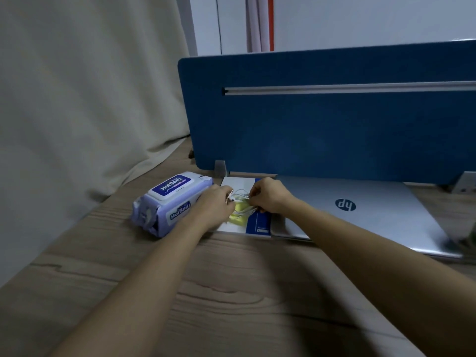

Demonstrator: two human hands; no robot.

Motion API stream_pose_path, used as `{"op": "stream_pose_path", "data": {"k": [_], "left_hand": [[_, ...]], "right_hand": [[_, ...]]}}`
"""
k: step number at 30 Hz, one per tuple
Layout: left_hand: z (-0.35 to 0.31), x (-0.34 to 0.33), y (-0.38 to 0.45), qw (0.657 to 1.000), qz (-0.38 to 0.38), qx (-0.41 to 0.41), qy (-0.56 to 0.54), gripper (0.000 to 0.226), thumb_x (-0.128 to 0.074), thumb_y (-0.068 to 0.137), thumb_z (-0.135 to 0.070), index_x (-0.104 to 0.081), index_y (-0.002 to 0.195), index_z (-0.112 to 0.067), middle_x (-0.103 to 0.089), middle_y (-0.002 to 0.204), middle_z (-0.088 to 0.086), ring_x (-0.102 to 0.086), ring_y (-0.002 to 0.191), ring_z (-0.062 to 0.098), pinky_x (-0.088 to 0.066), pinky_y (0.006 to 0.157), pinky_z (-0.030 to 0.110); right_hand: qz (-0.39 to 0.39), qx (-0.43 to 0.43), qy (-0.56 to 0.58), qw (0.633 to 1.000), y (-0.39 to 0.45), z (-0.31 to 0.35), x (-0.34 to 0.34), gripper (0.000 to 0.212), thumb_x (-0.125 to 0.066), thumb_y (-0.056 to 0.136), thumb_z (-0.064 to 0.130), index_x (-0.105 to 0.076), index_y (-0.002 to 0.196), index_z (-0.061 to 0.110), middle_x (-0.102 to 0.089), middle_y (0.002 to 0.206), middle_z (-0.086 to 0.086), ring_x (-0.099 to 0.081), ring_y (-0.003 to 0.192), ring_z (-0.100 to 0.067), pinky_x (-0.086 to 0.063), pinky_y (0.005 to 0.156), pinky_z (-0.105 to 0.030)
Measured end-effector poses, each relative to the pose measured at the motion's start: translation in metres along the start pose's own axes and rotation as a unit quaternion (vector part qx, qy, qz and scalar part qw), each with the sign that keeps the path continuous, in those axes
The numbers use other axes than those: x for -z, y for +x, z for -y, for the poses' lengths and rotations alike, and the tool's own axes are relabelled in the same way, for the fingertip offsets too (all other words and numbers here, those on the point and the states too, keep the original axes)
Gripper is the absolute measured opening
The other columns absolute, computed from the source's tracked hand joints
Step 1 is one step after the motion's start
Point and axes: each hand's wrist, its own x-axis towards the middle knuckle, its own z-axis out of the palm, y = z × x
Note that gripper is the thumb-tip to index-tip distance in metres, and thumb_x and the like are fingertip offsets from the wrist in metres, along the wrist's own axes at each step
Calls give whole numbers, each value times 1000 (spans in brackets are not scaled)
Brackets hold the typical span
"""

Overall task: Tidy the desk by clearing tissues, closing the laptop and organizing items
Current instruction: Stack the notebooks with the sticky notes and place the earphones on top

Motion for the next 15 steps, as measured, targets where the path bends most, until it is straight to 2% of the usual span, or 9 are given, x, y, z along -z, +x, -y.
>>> {"op": "stream_pose_path", "data": {"k": [4,8,10,12,15], "left_hand": [[3,1,-3,999,-1,17,-33,51,-55,92,-35,-45,141,-23,-51,141,7,-54,119,23,-46,95,38],[5,4,-9,998,1,26,-60,51,-54,93,-38,-45,141,-25,-51,142,6,-54,121,22,-45,96,37],[7,7,-14,997,-6,35,-69,49,-53,94,-40,-46,140,-26,-53,141,5,-55,120,22,-43,92,34],[9,10,-20,996,-14,43,-75,47,-50,96,-41,-47,140,-26,-53,141,6,-53,121,23,-41,92,33],[11,16,-32,996,-18,45,-80,44,-47,99,-40,-49,139,-22,-53,142,6,-51,125,24,-41,97,36]], "right_hand": [[-27,22,-24,999,-3,1,0,24,-71,86,28,-70,101,9,-69,97,-6,-63,81,-21,-52,69,-32],[-41,27,-7,999,-8,0,0,26,-69,88,30,-69,104,11,-69,104,-7,-63,89,-22,-48,70,-28],[-54,27,15,998,-14,-1,2,23,-63,91,32,-70,99,11,-69,97,-6,-63,86,-22,-46,64,-27],[-74,24,33,996,-22,-2,5,27,-56,95,32,-69,90,9,-67,83,-6,-60,75,-23,-42,53,-27],[-105,19,30,994,-36,-4,11,33,-47,96,28,-61,76,6,-58,65,-8,-48,62,-31,-34,49,-30]]}}
